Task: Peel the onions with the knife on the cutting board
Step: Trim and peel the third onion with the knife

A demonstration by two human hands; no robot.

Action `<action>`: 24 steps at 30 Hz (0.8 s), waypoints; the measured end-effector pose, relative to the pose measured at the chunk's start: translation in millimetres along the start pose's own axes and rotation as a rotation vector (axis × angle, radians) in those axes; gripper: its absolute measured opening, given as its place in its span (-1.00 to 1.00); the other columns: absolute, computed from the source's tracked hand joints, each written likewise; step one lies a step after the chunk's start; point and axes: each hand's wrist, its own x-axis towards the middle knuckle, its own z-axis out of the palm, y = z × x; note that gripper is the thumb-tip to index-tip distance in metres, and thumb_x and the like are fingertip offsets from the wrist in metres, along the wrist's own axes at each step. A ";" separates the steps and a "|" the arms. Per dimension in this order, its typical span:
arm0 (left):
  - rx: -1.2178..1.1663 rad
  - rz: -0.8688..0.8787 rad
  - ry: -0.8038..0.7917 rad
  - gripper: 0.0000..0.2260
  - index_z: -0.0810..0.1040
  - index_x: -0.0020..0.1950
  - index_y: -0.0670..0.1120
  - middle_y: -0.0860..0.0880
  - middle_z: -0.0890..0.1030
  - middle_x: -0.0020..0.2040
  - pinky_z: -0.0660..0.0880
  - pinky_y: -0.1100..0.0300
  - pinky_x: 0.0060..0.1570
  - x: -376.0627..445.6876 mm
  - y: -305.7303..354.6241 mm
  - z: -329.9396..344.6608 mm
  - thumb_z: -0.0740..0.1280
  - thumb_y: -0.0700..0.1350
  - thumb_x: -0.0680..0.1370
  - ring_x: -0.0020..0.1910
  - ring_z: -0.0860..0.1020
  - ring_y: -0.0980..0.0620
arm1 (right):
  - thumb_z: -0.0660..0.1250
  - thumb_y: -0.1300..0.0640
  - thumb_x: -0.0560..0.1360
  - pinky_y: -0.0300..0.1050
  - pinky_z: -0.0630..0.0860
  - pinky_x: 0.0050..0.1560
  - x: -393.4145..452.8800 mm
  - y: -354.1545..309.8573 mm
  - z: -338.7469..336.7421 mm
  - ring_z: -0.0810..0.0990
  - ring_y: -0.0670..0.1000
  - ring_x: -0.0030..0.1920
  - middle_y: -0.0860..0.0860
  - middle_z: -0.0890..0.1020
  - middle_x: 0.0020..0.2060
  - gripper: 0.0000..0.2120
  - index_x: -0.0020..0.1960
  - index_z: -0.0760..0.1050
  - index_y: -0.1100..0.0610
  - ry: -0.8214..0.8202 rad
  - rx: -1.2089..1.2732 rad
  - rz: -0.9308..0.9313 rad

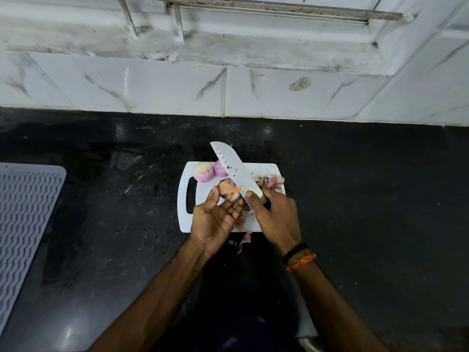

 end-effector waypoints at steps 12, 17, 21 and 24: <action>0.051 0.075 -0.073 -0.78 0.50 0.26 -0.22 -0.24 0.59 0.21 0.59 0.04 0.12 -7.3 -0.5 3.3 0.22 -0.20 0.64 0.12 0.63 -0.14 | 0.28 -0.44 0.43 -0.13 0.52 -0.26 1.0 -6.6 0.3 0.58 -0.12 -0.33 -0.14 0.58 -0.42 -0.49 -0.35 0.47 -0.01 0.146 -0.121 0.013; 0.097 0.108 -0.093 -0.89 0.53 0.09 -0.20 -0.14 0.60 0.03 0.56 0.01 0.21 -3.7 -2.7 1.8 0.24 -0.22 0.63 0.16 0.56 -0.12 | 0.23 -0.48 0.41 -0.13 0.48 -0.30 1.0 -7.9 -0.2 0.55 -0.15 -0.37 -0.16 0.54 -0.47 -0.44 -0.33 0.50 0.01 0.099 -0.124 -0.032; 0.044 0.104 -0.049 -0.65 0.45 0.32 -0.19 -0.27 0.50 0.33 0.34 -0.15 0.45 -1.6 -4.9 -1.0 0.34 -0.24 0.53 0.35 0.45 -0.23 | 0.27 -0.48 0.41 -0.20 0.41 -0.39 -2.5 -5.5 3.0 0.54 -0.15 -0.40 -0.15 0.52 -0.50 -0.46 -0.31 0.54 0.00 0.020 -0.074 -0.094; 0.058 0.125 -0.048 -0.70 0.48 0.26 -0.16 -0.24 0.56 0.26 0.41 -0.13 0.38 -4.8 -3.1 3.2 0.31 -0.25 0.53 0.27 0.53 -0.18 | 0.33 -0.42 0.42 -0.24 0.41 -0.40 -4.0 -4.1 2.7 0.58 -0.16 -0.36 -0.13 0.58 -0.45 -0.51 -0.26 0.60 0.02 0.000 0.007 -0.086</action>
